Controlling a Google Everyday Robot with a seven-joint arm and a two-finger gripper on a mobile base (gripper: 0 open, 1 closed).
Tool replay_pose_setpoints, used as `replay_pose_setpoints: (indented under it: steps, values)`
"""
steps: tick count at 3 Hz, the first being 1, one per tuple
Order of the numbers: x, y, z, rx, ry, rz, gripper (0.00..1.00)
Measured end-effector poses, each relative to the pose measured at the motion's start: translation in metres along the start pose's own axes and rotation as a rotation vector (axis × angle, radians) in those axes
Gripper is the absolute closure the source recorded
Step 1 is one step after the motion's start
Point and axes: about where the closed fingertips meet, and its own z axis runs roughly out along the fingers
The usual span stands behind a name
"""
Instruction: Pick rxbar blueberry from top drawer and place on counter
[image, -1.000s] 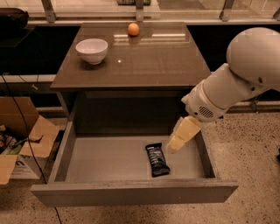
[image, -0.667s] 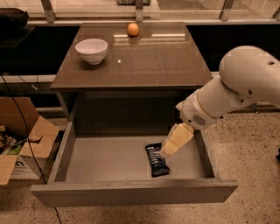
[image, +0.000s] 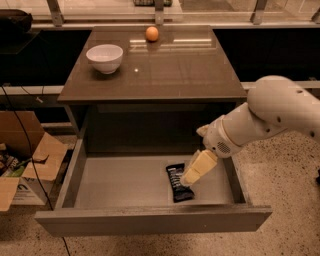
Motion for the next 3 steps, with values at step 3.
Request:
replay_pose_setpoints:
  steps: [3]
  values:
    - [0.016, -0.009, 0.066, -0.005, -0.113, 0.007, 0.00]
